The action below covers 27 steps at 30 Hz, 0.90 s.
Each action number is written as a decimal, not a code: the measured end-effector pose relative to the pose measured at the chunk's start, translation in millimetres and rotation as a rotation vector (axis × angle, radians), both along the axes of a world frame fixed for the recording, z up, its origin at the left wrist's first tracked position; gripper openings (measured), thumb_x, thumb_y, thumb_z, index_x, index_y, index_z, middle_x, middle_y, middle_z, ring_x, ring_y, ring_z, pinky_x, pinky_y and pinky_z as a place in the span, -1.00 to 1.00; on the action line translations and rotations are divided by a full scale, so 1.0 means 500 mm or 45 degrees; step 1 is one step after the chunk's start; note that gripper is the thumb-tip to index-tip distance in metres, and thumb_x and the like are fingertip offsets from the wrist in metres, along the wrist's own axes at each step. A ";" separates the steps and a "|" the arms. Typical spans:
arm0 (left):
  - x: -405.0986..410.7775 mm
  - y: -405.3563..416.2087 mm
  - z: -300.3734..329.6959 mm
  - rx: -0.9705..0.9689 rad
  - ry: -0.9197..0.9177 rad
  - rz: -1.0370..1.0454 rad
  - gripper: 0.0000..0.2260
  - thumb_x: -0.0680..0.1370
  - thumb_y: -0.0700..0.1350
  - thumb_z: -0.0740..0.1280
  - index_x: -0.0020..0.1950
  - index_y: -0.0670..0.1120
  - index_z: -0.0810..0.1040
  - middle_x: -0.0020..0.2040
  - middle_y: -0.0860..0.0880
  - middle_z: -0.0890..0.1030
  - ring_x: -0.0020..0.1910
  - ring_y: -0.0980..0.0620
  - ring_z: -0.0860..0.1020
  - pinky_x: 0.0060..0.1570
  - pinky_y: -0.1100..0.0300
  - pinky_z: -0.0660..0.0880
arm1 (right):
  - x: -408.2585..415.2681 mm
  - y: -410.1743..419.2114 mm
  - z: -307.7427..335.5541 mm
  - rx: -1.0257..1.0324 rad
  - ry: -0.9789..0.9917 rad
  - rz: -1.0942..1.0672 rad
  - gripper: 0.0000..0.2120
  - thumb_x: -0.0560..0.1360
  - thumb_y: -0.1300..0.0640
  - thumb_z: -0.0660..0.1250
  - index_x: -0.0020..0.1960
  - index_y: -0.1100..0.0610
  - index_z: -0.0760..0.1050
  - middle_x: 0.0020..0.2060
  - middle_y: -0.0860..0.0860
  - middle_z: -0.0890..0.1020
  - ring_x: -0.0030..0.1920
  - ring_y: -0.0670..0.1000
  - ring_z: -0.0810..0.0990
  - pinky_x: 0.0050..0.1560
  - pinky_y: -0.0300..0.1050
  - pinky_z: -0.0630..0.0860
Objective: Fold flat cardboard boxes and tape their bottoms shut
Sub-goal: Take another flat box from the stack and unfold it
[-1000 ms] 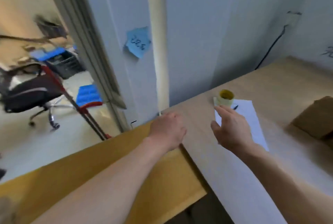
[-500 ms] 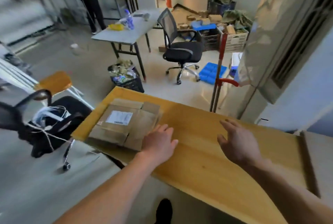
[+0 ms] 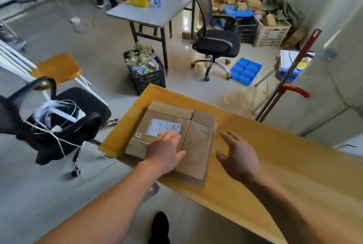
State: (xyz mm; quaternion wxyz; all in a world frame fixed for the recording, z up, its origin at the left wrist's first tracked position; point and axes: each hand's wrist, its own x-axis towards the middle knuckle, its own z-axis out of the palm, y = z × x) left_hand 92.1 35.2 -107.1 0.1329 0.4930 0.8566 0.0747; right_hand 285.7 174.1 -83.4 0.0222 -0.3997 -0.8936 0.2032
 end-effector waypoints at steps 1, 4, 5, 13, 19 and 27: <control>-0.033 -0.013 -0.007 -0.047 0.000 -0.026 -0.41 0.50 0.25 0.31 0.47 0.07 0.32 0.52 0.04 0.28 0.49 -0.02 0.22 0.34 -0.05 0.35 | -0.024 -0.016 -0.014 -0.049 -0.039 0.014 -0.29 0.46 -0.16 0.36 0.53 -0.10 0.18 0.53 0.03 0.26 0.46 0.10 0.34 0.40 0.04 0.34; -0.120 -0.047 -0.034 -0.253 0.012 -0.090 -0.25 0.42 0.30 0.40 0.51 0.11 0.21 0.59 0.02 0.08 0.56 -0.12 0.05 0.43 -0.14 0.27 | -0.086 -0.062 -0.062 -0.173 -0.189 0.057 -0.07 0.37 -0.28 0.41 0.56 -0.18 -0.05 0.59 0.04 0.00 0.52 0.14 0.20 0.42 0.12 0.33; -0.142 -0.057 -0.045 -0.331 0.009 -0.106 -0.20 0.39 0.30 0.43 0.52 0.13 0.17 0.60 0.02 0.00 0.57 -0.17 -0.01 0.44 -0.17 0.23 | -0.102 -0.073 -0.078 -0.192 -0.249 0.065 -0.02 0.35 -0.31 0.42 0.56 -0.19 -0.10 0.59 0.04 -0.08 0.54 0.15 0.14 0.43 0.15 0.32; -0.233 -0.096 -0.129 -0.571 -0.084 -0.163 -0.07 0.37 0.15 0.53 0.55 0.17 -0.01 0.57 0.08 -0.31 0.55 -0.27 -0.24 0.37 -0.35 0.16 | -0.151 -0.112 -0.158 -0.189 -0.508 0.044 0.09 0.27 -0.34 0.46 0.54 -0.19 -0.17 0.56 0.08 -0.23 0.50 0.25 0.07 0.34 0.21 0.36; -0.261 -0.108 -0.156 -0.485 -0.171 -0.141 -0.18 0.47 0.00 0.48 0.57 0.14 0.03 0.60 0.07 -0.21 0.57 -0.23 -0.15 0.34 -0.14 0.39 | -0.180 -0.130 -0.181 -0.155 -0.526 0.027 0.04 0.33 -0.29 0.45 0.56 -0.15 -0.16 0.57 0.12 -0.18 0.48 0.29 0.12 0.37 0.15 0.36; -0.285 -0.136 -0.132 -0.235 -0.143 -0.170 -0.33 0.44 0.08 0.37 0.52 0.09 0.23 0.59 0.02 0.04 0.55 -0.17 0.01 0.41 -0.08 0.30 | -0.142 -0.130 -0.174 -0.284 -0.273 0.040 -0.19 0.35 -0.32 0.13 0.56 -0.19 0.03 0.58 -0.05 -0.07 0.52 0.13 0.08 0.45 0.07 0.25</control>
